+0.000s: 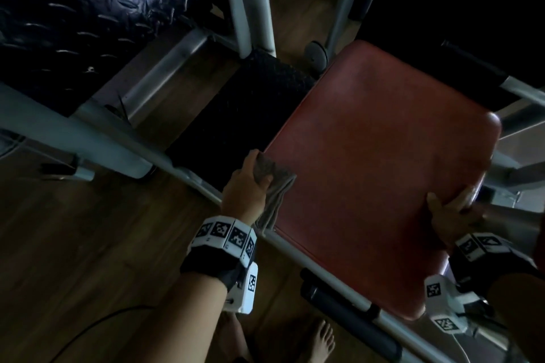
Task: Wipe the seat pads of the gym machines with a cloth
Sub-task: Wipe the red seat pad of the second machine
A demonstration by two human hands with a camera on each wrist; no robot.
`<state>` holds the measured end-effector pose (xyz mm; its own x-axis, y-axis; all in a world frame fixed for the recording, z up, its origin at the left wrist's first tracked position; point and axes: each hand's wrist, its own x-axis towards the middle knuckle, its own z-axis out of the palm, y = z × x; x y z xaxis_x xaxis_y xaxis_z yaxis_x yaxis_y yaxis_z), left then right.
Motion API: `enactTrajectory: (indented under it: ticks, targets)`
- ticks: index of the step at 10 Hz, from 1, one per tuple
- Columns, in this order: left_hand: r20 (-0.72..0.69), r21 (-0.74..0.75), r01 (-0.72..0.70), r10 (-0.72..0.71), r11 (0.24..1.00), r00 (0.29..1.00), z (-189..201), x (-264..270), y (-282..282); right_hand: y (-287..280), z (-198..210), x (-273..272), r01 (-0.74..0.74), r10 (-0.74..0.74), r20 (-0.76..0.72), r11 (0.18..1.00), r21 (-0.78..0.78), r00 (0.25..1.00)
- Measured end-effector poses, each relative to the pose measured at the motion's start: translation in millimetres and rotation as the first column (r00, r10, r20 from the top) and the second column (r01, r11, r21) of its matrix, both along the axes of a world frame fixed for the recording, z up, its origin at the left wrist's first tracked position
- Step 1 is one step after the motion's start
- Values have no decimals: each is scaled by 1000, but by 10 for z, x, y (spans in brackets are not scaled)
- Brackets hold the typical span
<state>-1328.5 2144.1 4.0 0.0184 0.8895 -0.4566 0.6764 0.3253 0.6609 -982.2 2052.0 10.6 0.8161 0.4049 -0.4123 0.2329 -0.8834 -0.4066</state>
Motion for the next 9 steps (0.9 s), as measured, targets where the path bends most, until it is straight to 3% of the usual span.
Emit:
enactTrajectory:
  ticks: [1,2,3,4,5,6,7,8,9]
  targets:
    - [16,-57,-45,45,997,999,19,24,-53,-13,-34,106,-33,31,-111,999,-18,993]
    - [-15,-129,-68,67,989,998,112,56,-164,-10,20,83,-18,15,-112,1000,-20,994]
    - [-12,-139,-25,23,990,1000,222,88,-318,-41,109,-101,-50,48,27,997,55,998]
    - [86,-73,-66,72,995,994,248,125,-471,-80,138,-224,-85,78,71,990,113,994]
    - [304,-94,-273,289,957,908,291,151,-501,-64,202,-132,-81,80,17,995,62,997]
    - [319,-198,-471,511,859,798,358,214,-428,-14,222,43,-110,105,-147,994,-25,984]
    - [182,-190,-403,435,895,882,343,254,-345,10,271,95,-66,63,-223,998,-5,973]
    - [62,-182,-371,387,911,920,351,312,-417,-36,108,36,-65,71,-165,997,43,984]
    - [42,-170,-387,399,906,916,350,379,-602,-68,-72,-17,-135,137,-120,990,27,983]
